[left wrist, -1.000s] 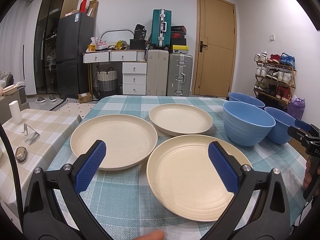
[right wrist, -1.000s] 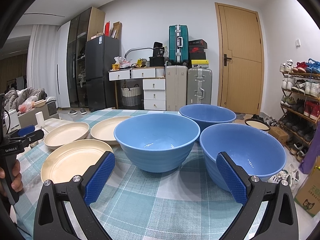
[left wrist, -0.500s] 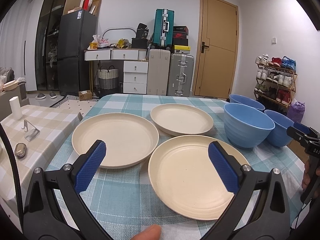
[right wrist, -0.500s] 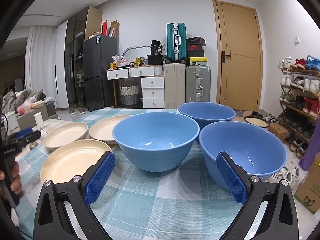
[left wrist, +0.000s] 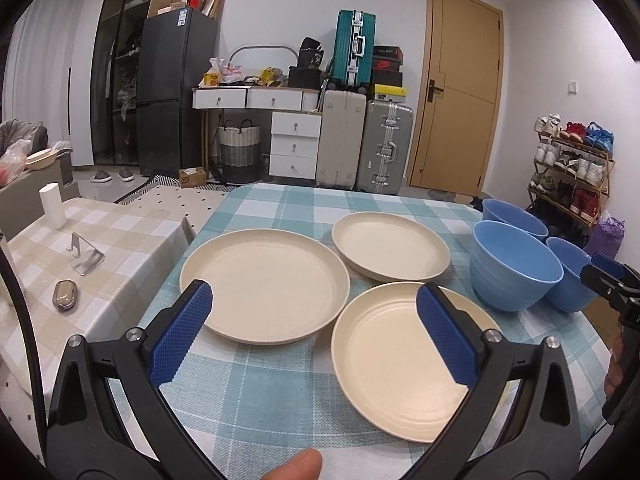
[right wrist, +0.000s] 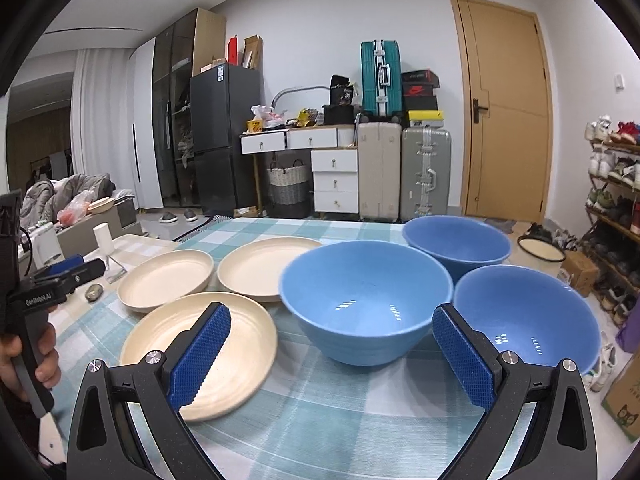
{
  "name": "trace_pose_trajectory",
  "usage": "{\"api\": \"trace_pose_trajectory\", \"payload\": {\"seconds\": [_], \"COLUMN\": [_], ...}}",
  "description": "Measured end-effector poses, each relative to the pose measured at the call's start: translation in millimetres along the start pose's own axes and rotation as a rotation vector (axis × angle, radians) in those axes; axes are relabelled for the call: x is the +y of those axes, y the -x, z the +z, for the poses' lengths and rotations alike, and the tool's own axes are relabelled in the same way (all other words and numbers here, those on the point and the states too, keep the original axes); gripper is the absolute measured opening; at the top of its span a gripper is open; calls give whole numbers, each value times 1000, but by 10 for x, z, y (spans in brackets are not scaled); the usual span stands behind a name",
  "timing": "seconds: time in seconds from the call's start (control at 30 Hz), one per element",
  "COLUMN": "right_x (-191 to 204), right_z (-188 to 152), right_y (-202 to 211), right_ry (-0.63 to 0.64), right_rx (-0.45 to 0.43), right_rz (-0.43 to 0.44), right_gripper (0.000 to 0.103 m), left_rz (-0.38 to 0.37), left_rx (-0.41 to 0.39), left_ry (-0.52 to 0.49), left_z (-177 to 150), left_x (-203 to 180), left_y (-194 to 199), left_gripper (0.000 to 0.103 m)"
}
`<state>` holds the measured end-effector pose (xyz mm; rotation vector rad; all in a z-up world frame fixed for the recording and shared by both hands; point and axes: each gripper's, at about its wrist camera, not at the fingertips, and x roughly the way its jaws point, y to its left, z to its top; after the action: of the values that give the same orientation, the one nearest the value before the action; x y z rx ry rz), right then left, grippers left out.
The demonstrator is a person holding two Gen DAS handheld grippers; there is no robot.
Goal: Organize plates and bowls
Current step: 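Move both grippers toward the rim of the large cream plate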
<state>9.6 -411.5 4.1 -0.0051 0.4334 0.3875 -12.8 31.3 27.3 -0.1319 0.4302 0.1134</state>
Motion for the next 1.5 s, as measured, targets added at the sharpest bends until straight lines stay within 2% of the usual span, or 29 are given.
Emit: {"api": "trace_pose_trajectory", "payload": {"seconds": [0.17,0.3,0.53,0.83,1.17,1.5], "right_x": [116,240,413,694,974,1233], "right_z": [160,282,514,696,826,865], "right_y": [-113,-231,-381,-645,-973,-1372], "right_ry": [25,29,35,49,66,90], "right_rx": [22,46,56,107,140,187], "right_rz": [1,49,78,111,154,185], "right_gripper": [103,103,103,103,103,103], "left_rz": [14,25,52,76,66,120], "left_rx": [11,28,52,86,137,196], "left_ry": [-3,8,0,27,78,134], "left_z": [110,233,428,558,634,644], "left_x": [60,98,140,302,484,804], "left_y": [44,42,-46,-281,-569,-943], "left_gripper": [102,102,102,102,102,102]}}
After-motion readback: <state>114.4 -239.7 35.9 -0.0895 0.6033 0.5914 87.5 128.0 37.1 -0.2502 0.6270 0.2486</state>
